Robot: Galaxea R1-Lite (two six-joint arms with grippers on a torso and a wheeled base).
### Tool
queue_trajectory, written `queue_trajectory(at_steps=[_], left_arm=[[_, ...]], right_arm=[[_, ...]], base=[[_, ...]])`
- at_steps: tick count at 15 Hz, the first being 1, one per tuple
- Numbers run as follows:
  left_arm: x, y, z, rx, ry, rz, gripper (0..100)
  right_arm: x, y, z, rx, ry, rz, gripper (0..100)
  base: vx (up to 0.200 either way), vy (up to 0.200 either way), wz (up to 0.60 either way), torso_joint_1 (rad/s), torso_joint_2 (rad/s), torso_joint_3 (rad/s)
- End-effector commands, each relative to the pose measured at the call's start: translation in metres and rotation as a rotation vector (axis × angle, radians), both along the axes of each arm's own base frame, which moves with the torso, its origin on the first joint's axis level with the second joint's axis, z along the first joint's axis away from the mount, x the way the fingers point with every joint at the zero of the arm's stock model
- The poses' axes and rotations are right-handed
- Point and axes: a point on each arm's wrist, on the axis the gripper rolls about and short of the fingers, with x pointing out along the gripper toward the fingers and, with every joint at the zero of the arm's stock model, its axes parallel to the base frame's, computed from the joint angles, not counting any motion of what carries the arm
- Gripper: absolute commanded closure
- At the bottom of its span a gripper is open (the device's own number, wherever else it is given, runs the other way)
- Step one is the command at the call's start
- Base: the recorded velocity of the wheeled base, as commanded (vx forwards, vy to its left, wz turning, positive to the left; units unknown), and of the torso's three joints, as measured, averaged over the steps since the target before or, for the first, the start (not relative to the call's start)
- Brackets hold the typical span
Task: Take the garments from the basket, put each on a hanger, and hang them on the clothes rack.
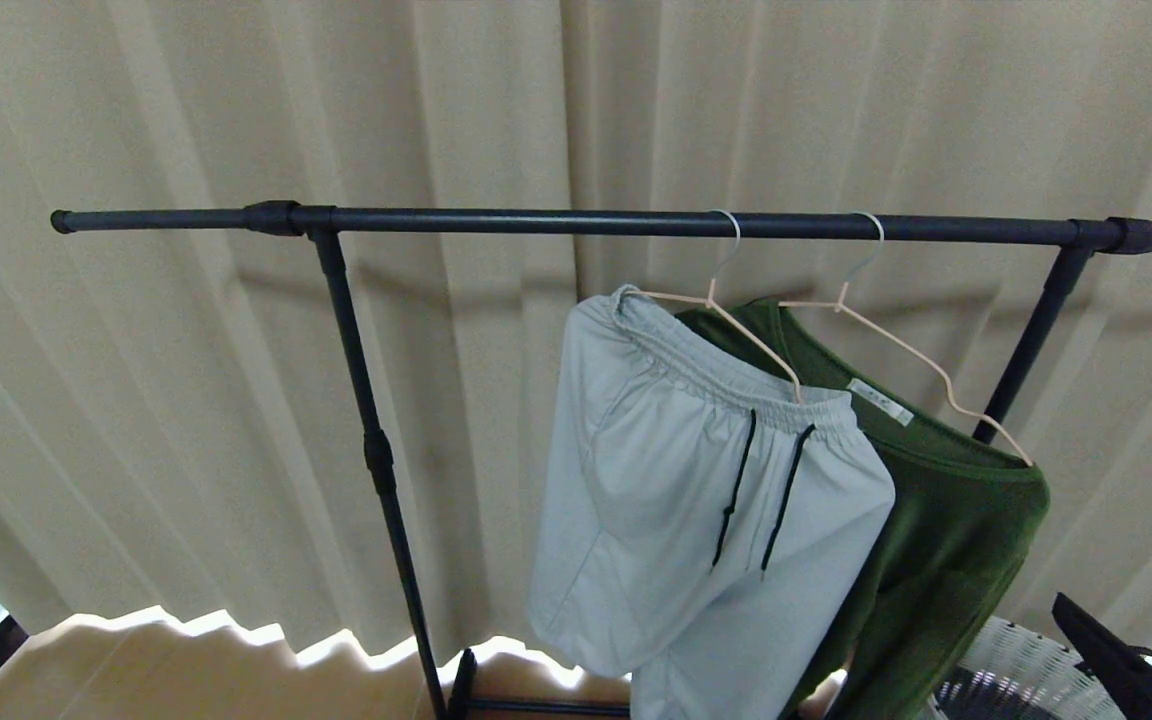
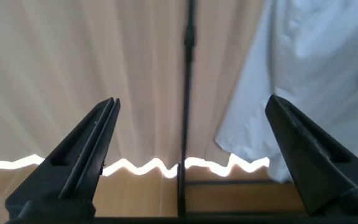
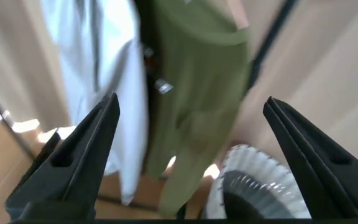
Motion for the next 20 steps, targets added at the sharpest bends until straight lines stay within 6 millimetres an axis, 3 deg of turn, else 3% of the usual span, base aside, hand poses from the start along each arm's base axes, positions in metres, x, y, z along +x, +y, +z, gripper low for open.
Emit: queue_trajectory(at_steps=[1,5,7,9,11,16,20], left_arm=[[-0.001,0.000,0.000,0.000,-0.012,0.002,0],[-0.001,0.000,0.000,-0.009,-0.012,0.005,0],[-0.001,0.000,0.000,-0.008,-0.012,0.005,0],[-0.001,0.000,0.000,-0.008,-0.012,0.005,0],[-0.001,0.000,0.000,-0.008,-0.012,0.005,0],[-0.001,0.000,0.000,-0.009,-0.012,0.005,0],[-0.001,0.000,0.000,-0.009,-0.012,0.005,0]], right_arm=[[-0.007,-0.008,0.009,0.017,-0.056,-0.071,0],[-0.020,-0.021,0.005,-0.072,-0.014,-0.239,0],[-0.056,-0.026,-0.017,0.011,-0.130,-0.315,0],[-0.084,-0.027,-0.044,0.047,-0.101,-0.355,0],[-0.105,-0.027,-0.037,0.073,-0.098,-0.394,0],[-0.097,-0.025,-0.052,0.209,-0.182,-0.302,0],[-0.095,-0.023,-0.048,0.139,-0.239,-0.171,0]], base=[[0.000,0.000,0.00,0.000,0.00,0.000],[0.000,0.000,0.00,0.000,0.00,0.000],[0.000,0.000,0.00,0.000,0.00,0.000],[0.000,0.000,0.00,0.000,0.00,0.000],[0.000,0.000,0.00,0.000,0.00,0.000],[0.000,0.000,0.00,0.000,0.00,0.000],[0.000,0.000,0.00,0.000,0.00,0.000]])
